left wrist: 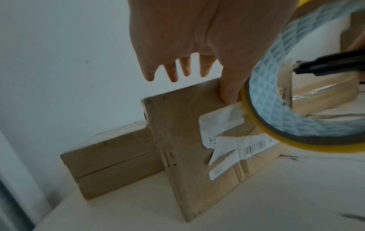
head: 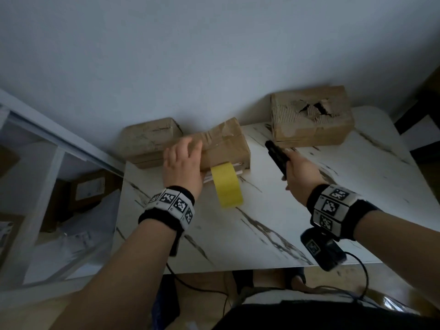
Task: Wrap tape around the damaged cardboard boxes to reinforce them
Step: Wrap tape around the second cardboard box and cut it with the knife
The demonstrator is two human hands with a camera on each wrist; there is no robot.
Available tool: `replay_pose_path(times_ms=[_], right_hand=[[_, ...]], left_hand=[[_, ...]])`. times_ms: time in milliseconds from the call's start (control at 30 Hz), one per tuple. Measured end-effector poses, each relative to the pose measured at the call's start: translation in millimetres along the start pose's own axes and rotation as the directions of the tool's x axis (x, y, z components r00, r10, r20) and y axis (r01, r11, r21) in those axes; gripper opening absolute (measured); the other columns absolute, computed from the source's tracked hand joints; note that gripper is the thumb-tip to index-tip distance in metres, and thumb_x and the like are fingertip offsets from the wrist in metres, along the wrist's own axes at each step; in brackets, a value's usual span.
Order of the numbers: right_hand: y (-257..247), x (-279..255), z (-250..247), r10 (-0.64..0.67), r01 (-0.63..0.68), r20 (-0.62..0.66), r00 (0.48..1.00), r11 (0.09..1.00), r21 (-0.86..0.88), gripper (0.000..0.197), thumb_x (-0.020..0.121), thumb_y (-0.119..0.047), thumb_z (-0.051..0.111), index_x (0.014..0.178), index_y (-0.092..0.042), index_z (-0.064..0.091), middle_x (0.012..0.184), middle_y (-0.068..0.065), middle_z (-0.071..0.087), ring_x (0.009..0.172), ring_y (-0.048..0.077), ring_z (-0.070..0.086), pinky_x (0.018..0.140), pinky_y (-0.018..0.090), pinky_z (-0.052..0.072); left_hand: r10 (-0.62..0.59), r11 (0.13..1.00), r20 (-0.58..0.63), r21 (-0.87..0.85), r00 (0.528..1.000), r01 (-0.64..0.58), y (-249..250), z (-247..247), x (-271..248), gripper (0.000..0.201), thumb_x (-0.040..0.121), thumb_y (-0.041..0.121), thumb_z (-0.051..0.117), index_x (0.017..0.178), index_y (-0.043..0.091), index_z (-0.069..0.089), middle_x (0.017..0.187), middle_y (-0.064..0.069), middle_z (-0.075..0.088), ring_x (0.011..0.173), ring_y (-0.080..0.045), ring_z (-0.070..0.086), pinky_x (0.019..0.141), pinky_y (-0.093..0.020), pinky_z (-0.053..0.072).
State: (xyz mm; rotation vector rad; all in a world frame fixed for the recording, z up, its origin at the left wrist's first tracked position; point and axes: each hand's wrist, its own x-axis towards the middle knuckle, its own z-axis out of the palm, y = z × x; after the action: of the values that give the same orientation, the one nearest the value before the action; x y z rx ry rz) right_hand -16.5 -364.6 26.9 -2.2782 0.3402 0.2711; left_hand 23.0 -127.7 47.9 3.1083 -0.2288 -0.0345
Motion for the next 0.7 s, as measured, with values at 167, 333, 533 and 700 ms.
replay_pose_path(times_ms=[167, 333, 533, 700], right_hand=[[-41.7, -1.7, -3.0, -0.164, 0.169, -0.037, 0.986, 0.966, 0.197, 0.042, 0.097, -0.009, 0.039, 0.138, -0.018, 0.04, 0.102, 0.006, 0.065, 0.062, 0.009, 0.055, 0.049, 0.013, 0.042], [-72.4, -1.9, 6.2, -0.351, 0.348, 0.072, 0.934, 0.936, 0.052, 0.069, 0.083, 0.004, 0.051, 0.145, -0.02, 0.032, 0.124, 0.004, 0.056, 0.104, 0.019, 0.056, 0.081, 0.019, 0.041], [-80.7, -1.4, 15.0, -0.363, 0.36, 0.106, 0.926, 0.932, 0.043, 0.053, 0.089, -0.001, 0.052, 0.139, -0.017, 0.042, 0.114, 0.01, 0.063, 0.087, 0.022, 0.06, 0.078, 0.033, 0.049], [-75.4, -2.8, 16.8, -0.294, 0.285, 0.113, 0.949, 0.955, 0.085, 0.046, 0.093, -0.005, 0.049, 0.136, -0.019, 0.046, 0.09, 0.005, 0.062, 0.058, 0.005, 0.051, 0.044, 0.009, 0.041]], left_hand=[[-0.145, 0.957, -0.065, -0.264, 0.987, 0.123, 4.5, -14.0, -19.3, 0.015, 0.091, 0.029, 0.056, 0.102, 0.019, 0.056, 0.103, -0.001, 0.055, 0.096, -0.023, 0.051, 0.076, -0.033, 0.041], [-0.159, 0.877, 0.263, -0.405, 0.952, 0.258, 5.6, -10.2, -23.7, 0.058, 0.09, 0.063, 0.028, 0.084, 0.017, 0.062, 0.083, 0.0, 0.068, 0.079, -0.022, 0.064, 0.075, -0.035, 0.052], [-0.153, 0.795, 0.387, -0.498, 0.909, 0.346, 17.5, -17.8, -24.3, 0.066, 0.075, 0.071, 0.056, 0.11, 0.015, 0.054, 0.101, 0.005, 0.058, 0.089, -0.015, 0.056, 0.075, -0.03, 0.045], [-0.157, 0.729, 0.426, -0.559, 0.891, 0.395, 23.3, -12.8, -27.1, 0.077, 0.071, 0.06, 0.07, 0.125, 0.013, 0.041, 0.111, 0.003, 0.049, 0.097, -0.016, 0.051, 0.082, -0.03, 0.045]])
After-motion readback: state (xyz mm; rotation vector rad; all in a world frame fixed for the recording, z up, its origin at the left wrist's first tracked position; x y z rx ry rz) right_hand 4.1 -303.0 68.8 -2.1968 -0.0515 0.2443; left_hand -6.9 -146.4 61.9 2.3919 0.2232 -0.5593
